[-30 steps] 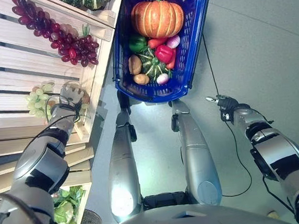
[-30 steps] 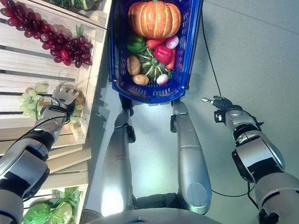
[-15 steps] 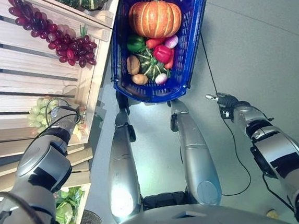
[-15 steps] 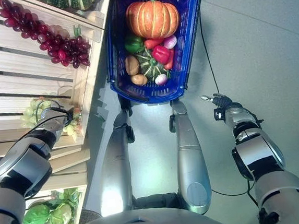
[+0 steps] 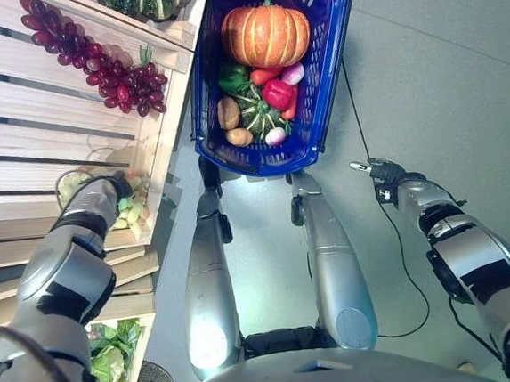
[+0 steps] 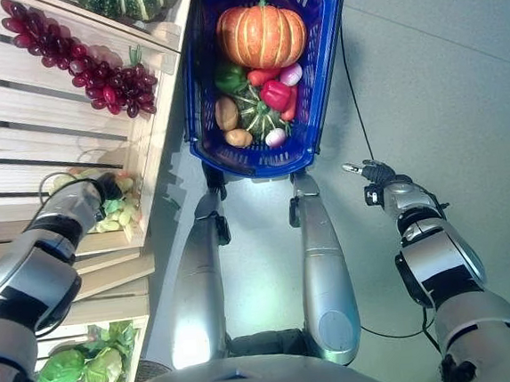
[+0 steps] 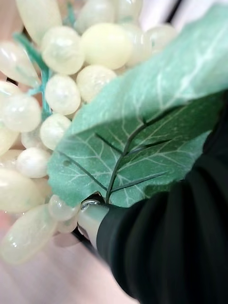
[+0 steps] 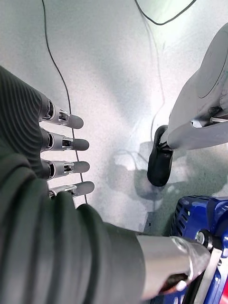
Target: Pick up fruits and vegetables into the basket
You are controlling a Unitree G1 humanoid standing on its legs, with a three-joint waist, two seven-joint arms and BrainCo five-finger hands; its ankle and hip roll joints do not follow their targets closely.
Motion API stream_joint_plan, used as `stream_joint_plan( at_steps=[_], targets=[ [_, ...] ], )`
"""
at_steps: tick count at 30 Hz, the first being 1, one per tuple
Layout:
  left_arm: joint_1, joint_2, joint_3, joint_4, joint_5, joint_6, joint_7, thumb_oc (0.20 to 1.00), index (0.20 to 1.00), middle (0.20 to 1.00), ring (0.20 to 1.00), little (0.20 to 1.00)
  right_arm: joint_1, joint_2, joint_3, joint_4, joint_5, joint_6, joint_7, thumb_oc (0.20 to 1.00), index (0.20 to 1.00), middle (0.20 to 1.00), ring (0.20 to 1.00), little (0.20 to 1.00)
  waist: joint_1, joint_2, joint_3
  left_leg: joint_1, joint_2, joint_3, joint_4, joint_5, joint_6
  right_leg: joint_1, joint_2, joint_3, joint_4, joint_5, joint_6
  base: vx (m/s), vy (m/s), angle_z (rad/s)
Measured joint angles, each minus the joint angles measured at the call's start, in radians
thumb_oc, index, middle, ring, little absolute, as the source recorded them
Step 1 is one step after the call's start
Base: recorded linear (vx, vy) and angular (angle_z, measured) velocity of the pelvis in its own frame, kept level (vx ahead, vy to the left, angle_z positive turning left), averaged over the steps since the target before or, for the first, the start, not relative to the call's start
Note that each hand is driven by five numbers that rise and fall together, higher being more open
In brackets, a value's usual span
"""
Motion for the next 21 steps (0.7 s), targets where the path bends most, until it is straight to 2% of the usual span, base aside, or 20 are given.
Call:
stream_joint_plan(
  at_steps=[2, 3, 8, 14, 18, 21],
  targets=[
    [0.015, 0.01, 0.082, -0.004, -0.176, -0.03, -0.021, 0.2, 0.2, 0.2, 0.2, 0.2, 0.009, -0.001, -0.004, 0.0, -0.001, -0.002, 0.0, 1.0, 1.0, 1.0, 1.0, 1.0, 0.005, 0.0, 0.0, 0.011, 0.0, 0.0, -0.001, 0.0, 0.0, 0.011, 0.0, 0.0, -0.001, 0.0, 0.0, 0.0, 0.0, 0.0],
    [0.035, 0.012, 0.134, -0.015, -0.31, -0.057, -0.043, 0.2, 0.2, 0.2, 0.2, 0.2, 0.014, -0.001, -0.01, 0.0, -0.002, -0.005, 0.0, 1.0, 1.0, 1.0, 1.0, 1.0, 0.008, 0.0, 0.0, 0.015, 0.0, -0.001, -0.001, 0.0, 0.0, 0.016, 0.0, -0.001, -0.003, 0.0, 0.0, 0.03, 0.026, 0.02],
    [0.119, 0.007, 0.252, -0.077, -0.616, -0.097, -0.076, 0.2, 0.2, 0.2, 0.2, 0.2, 0.046, -0.001, -0.03, -0.001, -0.006, -0.015, -0.001, 1.0, 1.0, 1.0, 1.0, 1.0, 0.032, 0.001, 0.0, 0.019, -0.001, -0.005, -0.003, 0.0, 0.0, 0.022, -0.001, -0.004, -0.003, -0.001, 0.001, 0.01, 0.009, 0.01],
    [0.18, 0.004, 0.345, -0.173, -0.853, -0.119, -0.097, 0.2, 0.2, 0.2, 0.2, 0.2, 0.063, -0.001, -0.039, -0.001, -0.027, -0.018, -0.001, 1.0, 1.0, 1.0, 1.0, 1.0, 0.06, 0.003, 0.001, 0.028, -0.002, -0.013, -0.006, 0.003, -0.001, 0.034, -0.003, -0.012, -0.003, 0.0, 0.0, 0.01, 0.004, 0.02],
    [0.179, -0.003, 0.356, -0.244, -0.981, -0.139, -0.11, 0.2, 0.2, 0.2, 0.2, 0.2, 0.073, -0.003, -0.053, -0.018, -0.041, -0.025, -0.001, 1.0, 1.0, 1.0, 1.0, 1.0, 0.062, 0.004, 0.002, 0.046, -0.007, -0.021, -0.034, 0.02, -0.001, 0.047, -0.008, -0.02, -0.007, -0.004, 0.005, 0.01, -0.001, 0.08],
    [0.183, -0.013, 0.378, -0.307, -1.054, -0.162, -0.111, 0.2, 0.2, 0.2, 0.2, 0.2, 0.081, -0.003, -0.06, -0.045, -0.038, -0.06, 0.0, 1.0, 1.0, 1.0, 1.0, 1.0, 0.06, 0.005, 0.003, 0.047, -0.008, -0.024, -0.036, 0.023, -0.001, 0.049, -0.01, -0.024, -0.006, -0.004, 0.005, 0.0, -0.006, 0.01]
  ],
)
